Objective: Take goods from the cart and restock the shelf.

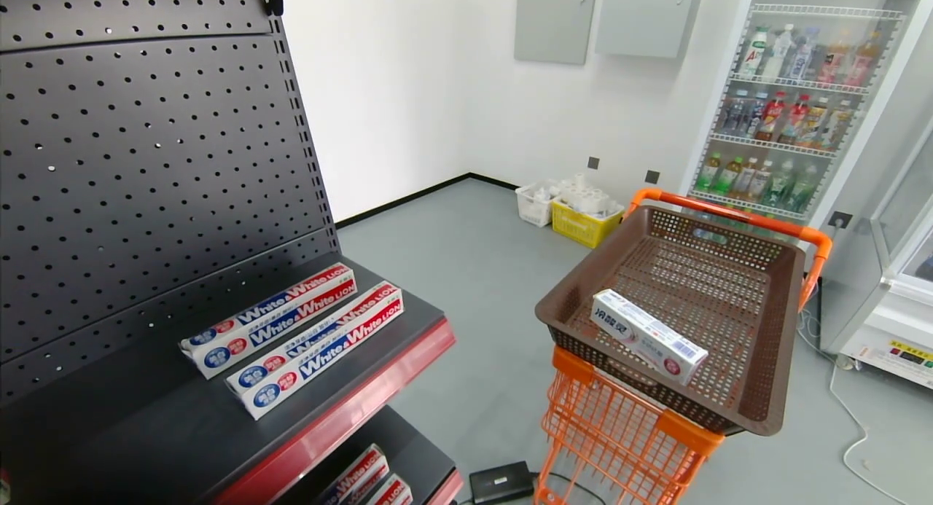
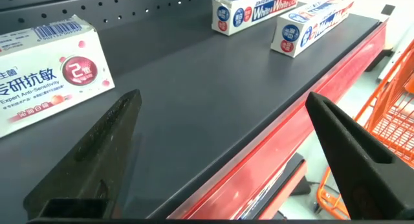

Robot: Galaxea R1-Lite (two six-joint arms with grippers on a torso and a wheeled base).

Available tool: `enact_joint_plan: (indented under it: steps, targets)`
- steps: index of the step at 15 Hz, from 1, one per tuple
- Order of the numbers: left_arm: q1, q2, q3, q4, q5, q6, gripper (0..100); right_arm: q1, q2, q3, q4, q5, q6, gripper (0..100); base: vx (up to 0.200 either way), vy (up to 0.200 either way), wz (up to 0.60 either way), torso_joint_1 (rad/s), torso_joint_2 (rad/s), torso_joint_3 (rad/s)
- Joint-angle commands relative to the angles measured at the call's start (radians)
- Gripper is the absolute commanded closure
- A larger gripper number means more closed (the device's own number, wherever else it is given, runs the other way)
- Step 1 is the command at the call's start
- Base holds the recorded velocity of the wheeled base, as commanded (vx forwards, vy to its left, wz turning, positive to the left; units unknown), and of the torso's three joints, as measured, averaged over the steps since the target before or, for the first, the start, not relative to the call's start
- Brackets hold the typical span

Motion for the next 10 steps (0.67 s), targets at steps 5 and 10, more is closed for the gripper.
enact_joint_plan:
  steps: [5, 10]
  targets:
    - [0.001, 0.0, 0.0, 0.0, 0.001, -0.001, 0, -0.217, 0.481, -0.326, 0.151, 0.328, -0.387, 0, 0.0, 0.0, 0.0, 0.0, 0.0, 0.0]
    - [0.001, 0.0, 0.0, 0.0, 0.001, -0.001, 0, -0.206, 0.71, -0.462, 0.162, 0.381, -0.594, 0, 0.0, 0.0, 0.0, 0.0, 0.0, 0.0]
